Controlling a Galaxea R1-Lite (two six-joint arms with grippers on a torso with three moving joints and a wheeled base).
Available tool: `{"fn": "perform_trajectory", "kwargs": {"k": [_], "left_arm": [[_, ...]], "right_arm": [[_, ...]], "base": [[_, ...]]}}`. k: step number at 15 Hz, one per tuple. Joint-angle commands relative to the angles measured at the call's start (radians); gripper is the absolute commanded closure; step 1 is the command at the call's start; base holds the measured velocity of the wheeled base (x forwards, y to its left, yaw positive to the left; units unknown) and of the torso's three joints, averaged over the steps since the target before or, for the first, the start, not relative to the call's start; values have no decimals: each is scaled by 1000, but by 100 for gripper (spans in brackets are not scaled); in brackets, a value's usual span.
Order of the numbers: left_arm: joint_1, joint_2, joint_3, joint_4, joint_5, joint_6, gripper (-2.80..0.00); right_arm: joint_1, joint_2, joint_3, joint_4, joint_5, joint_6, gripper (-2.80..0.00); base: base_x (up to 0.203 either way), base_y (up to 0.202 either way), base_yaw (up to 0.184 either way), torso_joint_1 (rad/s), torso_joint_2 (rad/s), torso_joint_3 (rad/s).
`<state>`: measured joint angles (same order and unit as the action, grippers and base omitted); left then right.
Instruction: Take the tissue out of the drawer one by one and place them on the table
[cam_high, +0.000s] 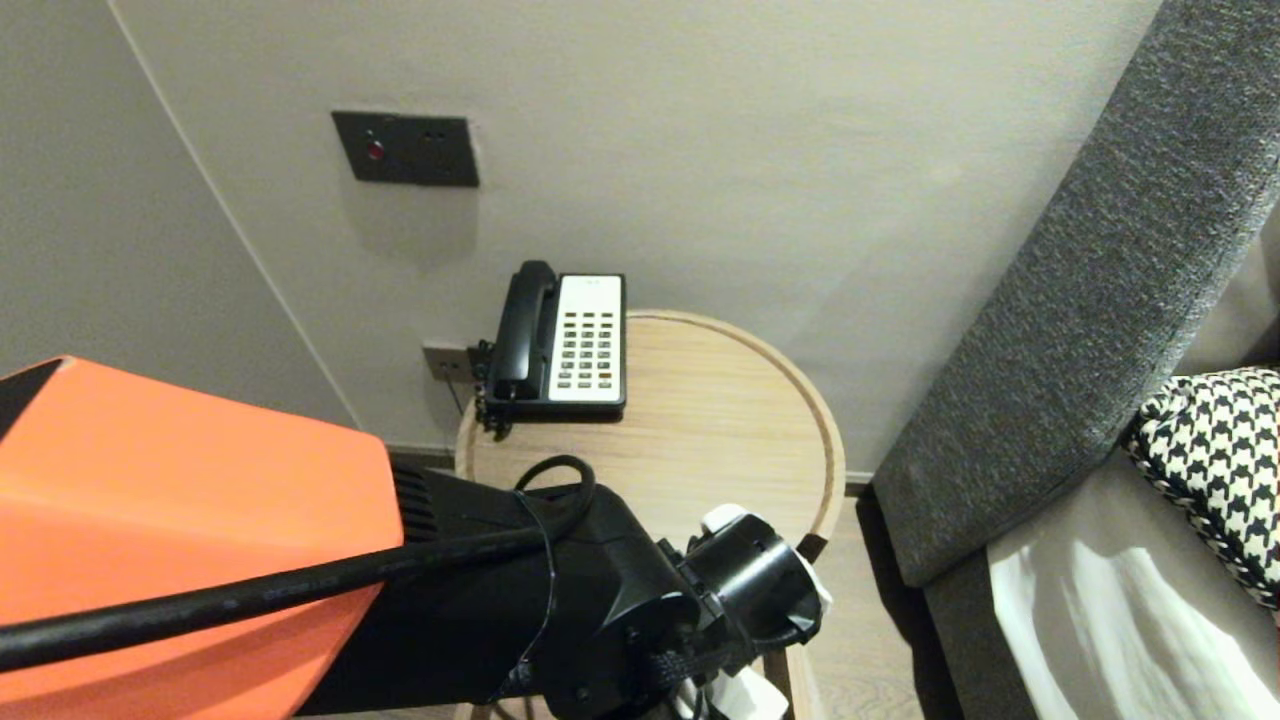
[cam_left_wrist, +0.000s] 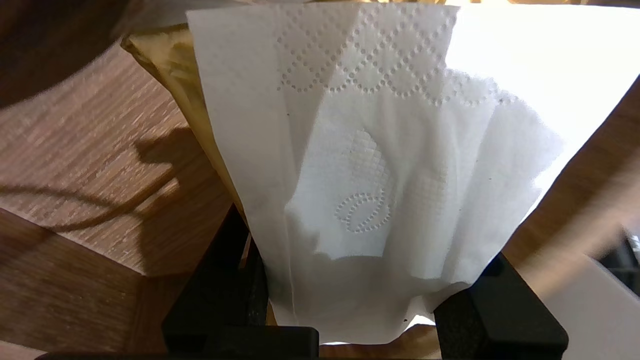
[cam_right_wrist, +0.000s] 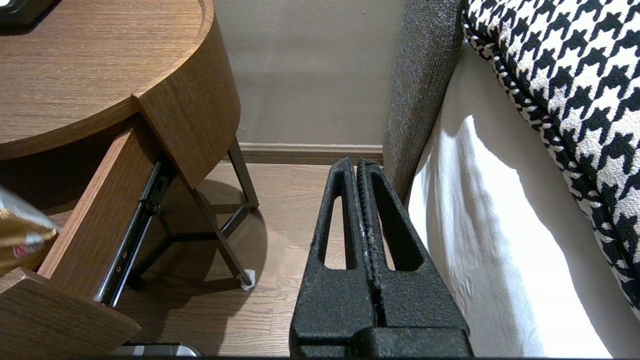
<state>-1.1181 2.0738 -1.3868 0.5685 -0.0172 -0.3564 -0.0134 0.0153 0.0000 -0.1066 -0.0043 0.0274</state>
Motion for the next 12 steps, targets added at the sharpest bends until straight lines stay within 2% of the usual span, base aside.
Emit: {"fn": "perform_trajectory", "kwargs": {"k": [1,9,12], "left_arm": [[-1,-23,-32,7,-1,-3,0],[119,-118,-147,79,8,20,0],[178,-146,-207,153,7,31,0]], "right_arm": [[0,2,40,-1,0,0,0],[0,2,40,-1,0,0,0],[0,2,40,-1,0,0,0]], "base": [[0,0,0,0,0,0],[0,0,0,0,0,0],[0,0,0,0,0,0]]}}
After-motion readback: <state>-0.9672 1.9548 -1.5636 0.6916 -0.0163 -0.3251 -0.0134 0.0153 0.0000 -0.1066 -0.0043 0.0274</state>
